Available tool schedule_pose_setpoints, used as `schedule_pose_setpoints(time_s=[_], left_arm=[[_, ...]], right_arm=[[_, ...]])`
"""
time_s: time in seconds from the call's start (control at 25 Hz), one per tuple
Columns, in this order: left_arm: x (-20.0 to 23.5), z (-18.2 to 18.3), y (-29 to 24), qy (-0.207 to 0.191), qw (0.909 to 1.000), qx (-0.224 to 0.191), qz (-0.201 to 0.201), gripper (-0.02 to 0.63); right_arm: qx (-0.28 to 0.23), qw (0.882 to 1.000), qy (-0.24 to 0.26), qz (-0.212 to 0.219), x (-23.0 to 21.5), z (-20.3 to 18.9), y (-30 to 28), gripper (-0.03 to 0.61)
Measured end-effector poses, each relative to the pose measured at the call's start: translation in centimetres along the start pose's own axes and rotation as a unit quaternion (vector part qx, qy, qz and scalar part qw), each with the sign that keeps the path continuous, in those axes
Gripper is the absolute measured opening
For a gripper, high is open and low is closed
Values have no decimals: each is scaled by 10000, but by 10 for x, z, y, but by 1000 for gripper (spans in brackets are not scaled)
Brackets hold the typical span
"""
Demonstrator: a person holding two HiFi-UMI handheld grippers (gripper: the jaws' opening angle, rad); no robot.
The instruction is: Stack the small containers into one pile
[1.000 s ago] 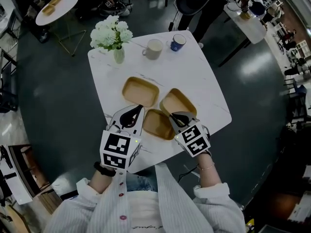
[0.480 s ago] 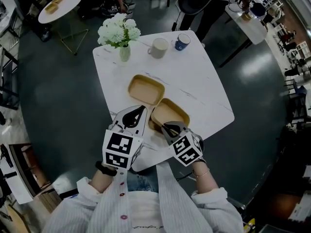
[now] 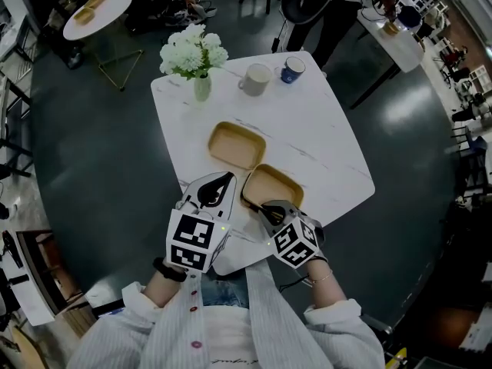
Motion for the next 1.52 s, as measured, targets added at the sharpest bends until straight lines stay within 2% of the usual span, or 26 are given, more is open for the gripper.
schedule_pose_setpoints(time_s=[0.68,1.08,1.28,1.52], left_arm=[[4,-13,-4,11,9997,193,-133,17],[8,-18,-5,23,9995,251,-192,17],[10,-17,-5,-2,9995,229,-197,17],[12,-11,-9,72,9996,206,-161,17]], right_arm=[[274,9991,31,332,19,-9,-25,25],[228,9973,-421,560,19,-6,-29,26],[171,9954,-619,705,19,-4,-30,72],[-80,9923,-941,799,14,4,-16,74]])
Point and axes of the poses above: the fingertips, and each gripper's own axes: y backward along the fingers, x to its left, z out of its top, the point moved 1 cm from there along y, backward along the fingers, and after that the axes turned 9 degrees about x, right-handed, at the moved point
